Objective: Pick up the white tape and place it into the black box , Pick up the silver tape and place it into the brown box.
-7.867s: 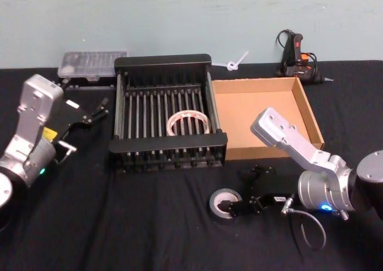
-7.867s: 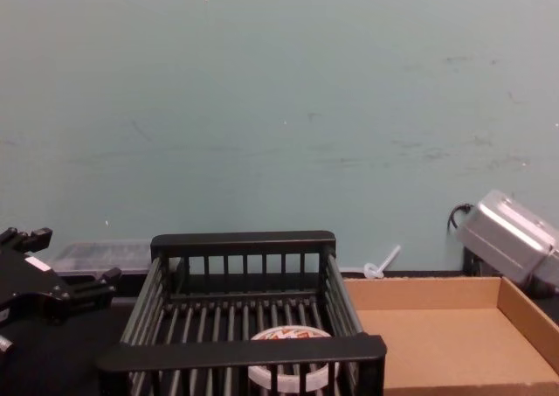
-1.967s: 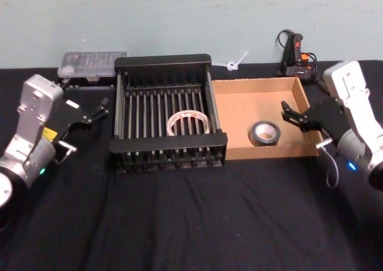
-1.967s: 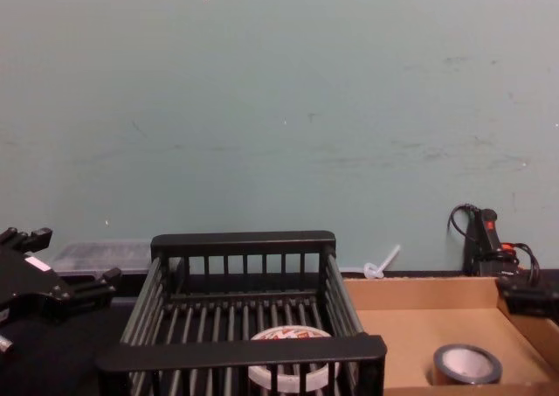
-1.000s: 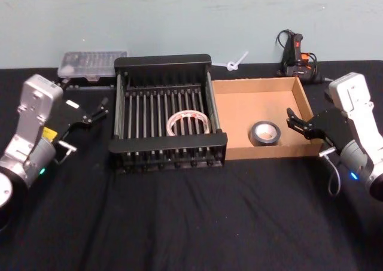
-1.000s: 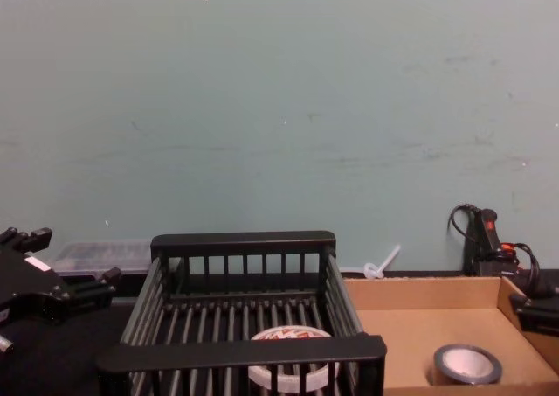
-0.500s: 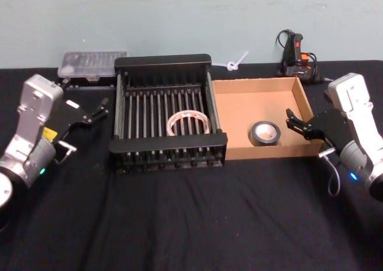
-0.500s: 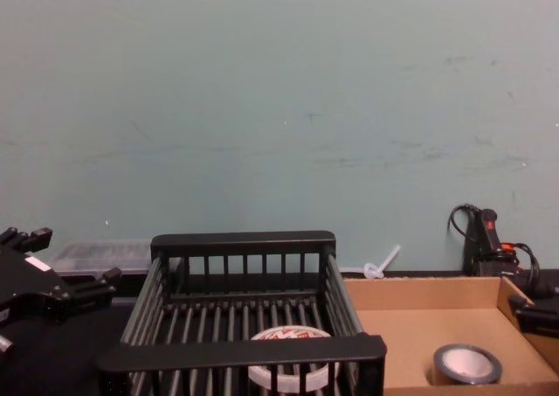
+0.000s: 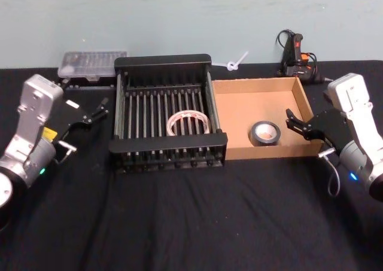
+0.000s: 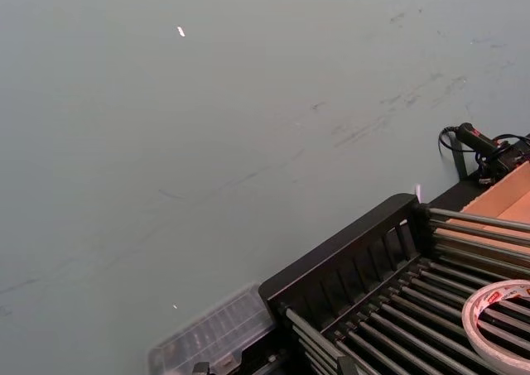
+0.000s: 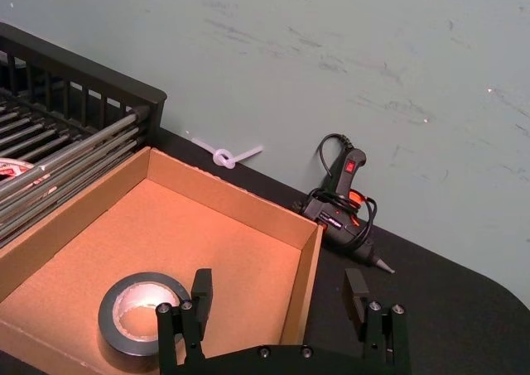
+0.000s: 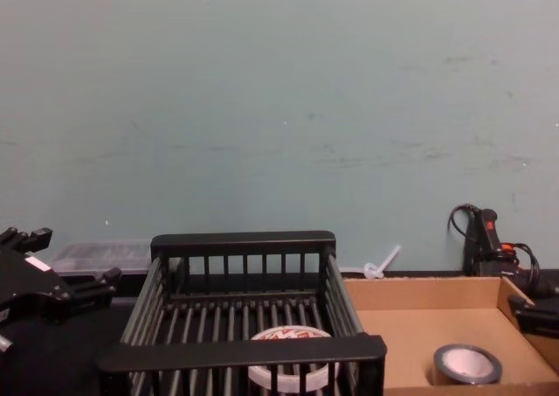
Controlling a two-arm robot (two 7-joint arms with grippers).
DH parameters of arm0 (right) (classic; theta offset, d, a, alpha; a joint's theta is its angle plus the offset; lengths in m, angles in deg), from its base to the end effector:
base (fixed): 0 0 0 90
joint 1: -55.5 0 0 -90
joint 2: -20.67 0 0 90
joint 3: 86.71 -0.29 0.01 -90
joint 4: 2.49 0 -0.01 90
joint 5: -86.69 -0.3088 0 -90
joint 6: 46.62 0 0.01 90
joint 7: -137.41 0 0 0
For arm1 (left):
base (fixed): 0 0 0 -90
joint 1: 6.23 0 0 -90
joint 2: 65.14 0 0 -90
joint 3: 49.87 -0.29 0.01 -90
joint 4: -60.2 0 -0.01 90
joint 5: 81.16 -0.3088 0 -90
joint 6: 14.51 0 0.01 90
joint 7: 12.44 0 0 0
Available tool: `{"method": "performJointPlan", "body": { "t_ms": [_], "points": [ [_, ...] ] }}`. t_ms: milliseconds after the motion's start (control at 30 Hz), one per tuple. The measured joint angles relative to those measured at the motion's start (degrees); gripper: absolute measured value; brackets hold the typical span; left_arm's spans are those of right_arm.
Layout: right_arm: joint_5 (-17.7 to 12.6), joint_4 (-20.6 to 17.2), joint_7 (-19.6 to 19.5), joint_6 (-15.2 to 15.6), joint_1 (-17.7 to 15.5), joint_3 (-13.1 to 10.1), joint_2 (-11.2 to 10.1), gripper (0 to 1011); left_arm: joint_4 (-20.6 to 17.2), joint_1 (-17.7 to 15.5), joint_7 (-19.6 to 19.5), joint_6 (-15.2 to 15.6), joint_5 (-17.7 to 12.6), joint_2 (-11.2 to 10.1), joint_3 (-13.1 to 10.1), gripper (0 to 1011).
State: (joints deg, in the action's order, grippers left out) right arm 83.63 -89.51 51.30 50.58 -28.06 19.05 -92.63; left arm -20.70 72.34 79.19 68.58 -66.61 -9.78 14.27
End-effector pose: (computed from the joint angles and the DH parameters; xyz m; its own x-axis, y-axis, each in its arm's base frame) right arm 0.3501 -0.0439 -0.2897 0.2949 -0.8900 0.3476 0.9520 0.2425 -0.1867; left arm 0.3581 0.0827 -0.3023 0.2921 0.8804 0.3736 -0.9553 0.2872 0.0701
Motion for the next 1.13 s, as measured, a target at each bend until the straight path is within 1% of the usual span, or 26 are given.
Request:
{"method": "performJointPlan", "body": {
  "t_ms": [1133],
  "points": [
    [0.0,0.0,0.0,0.0,0.0,0.0,0.0,1002,0.0,0.0,0.0,0.0,0.0,0.0,0.0,1001]
  ]
}}
